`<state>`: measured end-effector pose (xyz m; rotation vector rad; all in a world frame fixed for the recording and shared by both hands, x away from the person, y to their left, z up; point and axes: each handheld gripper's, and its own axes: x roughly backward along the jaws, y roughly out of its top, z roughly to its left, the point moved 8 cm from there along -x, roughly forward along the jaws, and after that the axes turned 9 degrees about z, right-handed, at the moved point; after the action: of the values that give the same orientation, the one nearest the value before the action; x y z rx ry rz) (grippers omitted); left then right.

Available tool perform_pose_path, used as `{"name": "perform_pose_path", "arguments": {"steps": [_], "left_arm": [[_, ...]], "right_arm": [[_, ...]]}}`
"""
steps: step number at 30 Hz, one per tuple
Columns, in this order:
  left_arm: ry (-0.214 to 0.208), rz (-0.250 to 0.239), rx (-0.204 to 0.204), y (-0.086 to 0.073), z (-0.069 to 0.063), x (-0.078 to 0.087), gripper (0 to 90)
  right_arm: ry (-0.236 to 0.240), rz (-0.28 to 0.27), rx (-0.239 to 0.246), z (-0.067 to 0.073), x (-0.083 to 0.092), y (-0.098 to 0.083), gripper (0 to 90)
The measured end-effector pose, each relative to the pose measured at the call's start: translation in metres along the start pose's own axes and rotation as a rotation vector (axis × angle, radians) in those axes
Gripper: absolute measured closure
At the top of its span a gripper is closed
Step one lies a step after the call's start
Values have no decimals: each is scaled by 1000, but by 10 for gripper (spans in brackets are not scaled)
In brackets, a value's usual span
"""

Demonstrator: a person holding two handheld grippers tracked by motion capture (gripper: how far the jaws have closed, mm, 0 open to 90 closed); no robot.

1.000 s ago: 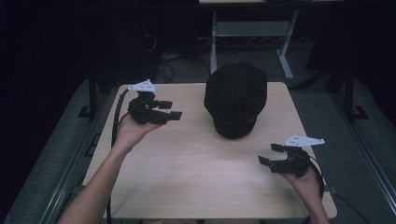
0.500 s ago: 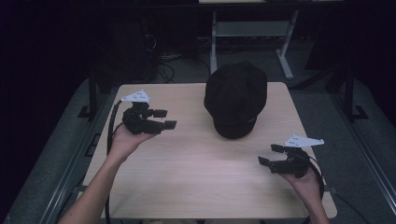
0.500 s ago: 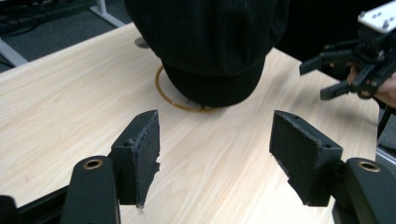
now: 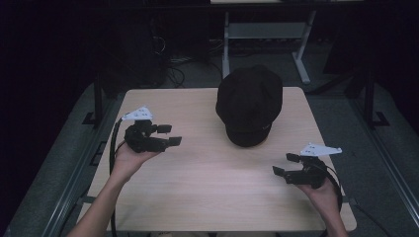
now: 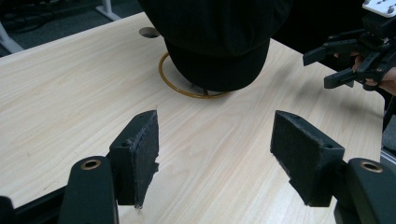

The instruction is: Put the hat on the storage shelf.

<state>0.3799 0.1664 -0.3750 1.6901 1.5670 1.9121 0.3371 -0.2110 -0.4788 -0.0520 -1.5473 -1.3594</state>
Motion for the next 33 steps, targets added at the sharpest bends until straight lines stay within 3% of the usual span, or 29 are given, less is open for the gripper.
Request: {"name": "perform_pose_path", "arguments": {"steps": [9, 18, 25, 33], "left_arm": [[18, 3, -6, -17, -4, -1, 316], [21, 6, 14, -41, -10, -10, 292], [39, 12, 3, -57, -18, -16, 291], [27, 21, 21, -73, -19, -20, 290]], "right_arm": [[-9, 5, -7, -4, -1, -4, 209], [-14, 7, -7, -5, 0, -4, 209], [-16, 6, -2, -4, -1, -4, 209], [-15, 15, -10, -4, 0, -6, 210]]}}
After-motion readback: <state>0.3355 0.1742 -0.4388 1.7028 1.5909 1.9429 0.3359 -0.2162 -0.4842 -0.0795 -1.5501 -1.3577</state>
